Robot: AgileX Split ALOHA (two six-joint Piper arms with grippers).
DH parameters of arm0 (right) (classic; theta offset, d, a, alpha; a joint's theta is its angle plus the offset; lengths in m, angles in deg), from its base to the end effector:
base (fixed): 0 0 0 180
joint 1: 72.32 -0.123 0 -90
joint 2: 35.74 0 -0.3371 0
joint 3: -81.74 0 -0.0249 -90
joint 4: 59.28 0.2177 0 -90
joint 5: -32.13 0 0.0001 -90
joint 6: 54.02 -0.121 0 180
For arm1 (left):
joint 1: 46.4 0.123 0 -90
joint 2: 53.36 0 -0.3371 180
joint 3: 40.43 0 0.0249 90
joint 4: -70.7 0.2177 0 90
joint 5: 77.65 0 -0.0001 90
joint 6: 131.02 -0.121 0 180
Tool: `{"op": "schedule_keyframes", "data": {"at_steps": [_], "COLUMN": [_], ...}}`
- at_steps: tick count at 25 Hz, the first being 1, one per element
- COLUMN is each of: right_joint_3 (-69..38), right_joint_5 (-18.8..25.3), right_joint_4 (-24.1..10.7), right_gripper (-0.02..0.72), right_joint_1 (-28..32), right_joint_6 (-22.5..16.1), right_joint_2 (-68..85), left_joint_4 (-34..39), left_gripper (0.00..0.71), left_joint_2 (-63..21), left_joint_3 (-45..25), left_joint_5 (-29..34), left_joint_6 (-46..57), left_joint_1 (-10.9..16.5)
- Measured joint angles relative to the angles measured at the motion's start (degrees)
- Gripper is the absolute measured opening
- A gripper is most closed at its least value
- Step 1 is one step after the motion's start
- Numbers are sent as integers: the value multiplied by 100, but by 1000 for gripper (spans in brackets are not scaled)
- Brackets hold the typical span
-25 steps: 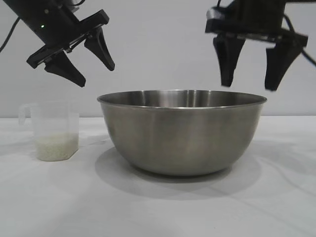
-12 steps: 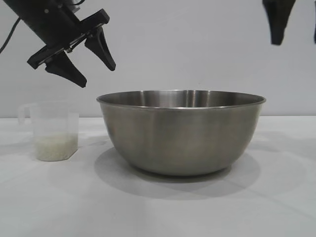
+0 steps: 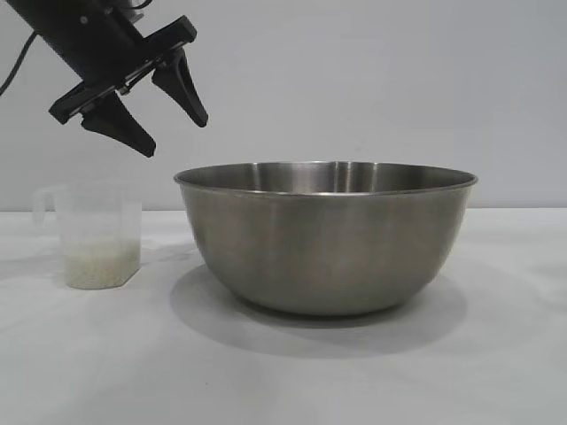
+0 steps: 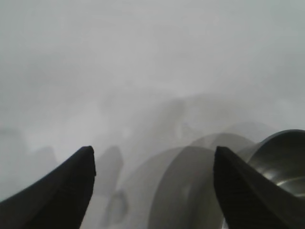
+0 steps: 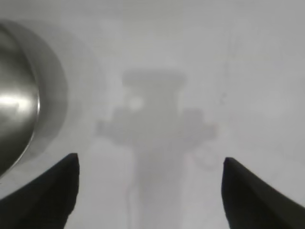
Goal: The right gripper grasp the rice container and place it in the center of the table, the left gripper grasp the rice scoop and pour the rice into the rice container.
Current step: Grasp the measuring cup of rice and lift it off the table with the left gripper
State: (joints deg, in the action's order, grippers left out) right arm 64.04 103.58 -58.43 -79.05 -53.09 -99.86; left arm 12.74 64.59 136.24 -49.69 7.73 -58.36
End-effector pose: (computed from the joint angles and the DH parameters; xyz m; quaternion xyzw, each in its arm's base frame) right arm 0.1181 0.0157 0.3738 -0.0643 0.9708 0.0191 0.2305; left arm 0.4133 -0.1368 0.2478 0.0627 0.9120 -0.2631 0.3085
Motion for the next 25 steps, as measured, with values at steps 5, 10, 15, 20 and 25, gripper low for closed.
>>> {"op": "schedule_keyframes", "data": {"at_steps": [5, 10, 15, 20, 25], "right_joint_3": [-929, -1898, -2779, -3244, -3265], "right_joint_5": [50, -59, -297, -536, -573], "right_joint_4": [0, 0, 0, 0, 11], "right_gripper": [557, 557, 557, 557, 557], "right_joint_1": [0, 0, 0, 0, 0], "right_joint_6": [0, 0, 0, 0, 0], "right_joint_2": [1560, 3095, 4343, 5571, 5843], "left_joint_4": [-9, -9, -9, -13, -87], "left_gripper": [447, 447, 447, 447, 447], "left_joint_2": [0, 0, 0, 0, 0], "left_joint_3": [0, 0, 0, 0, 0], "left_joint_5": [0, 0, 0, 0, -70], "left_joint_6": [0, 0, 12, 13, 13], "left_joint_1": [0, 0, 0, 0, -5]}}
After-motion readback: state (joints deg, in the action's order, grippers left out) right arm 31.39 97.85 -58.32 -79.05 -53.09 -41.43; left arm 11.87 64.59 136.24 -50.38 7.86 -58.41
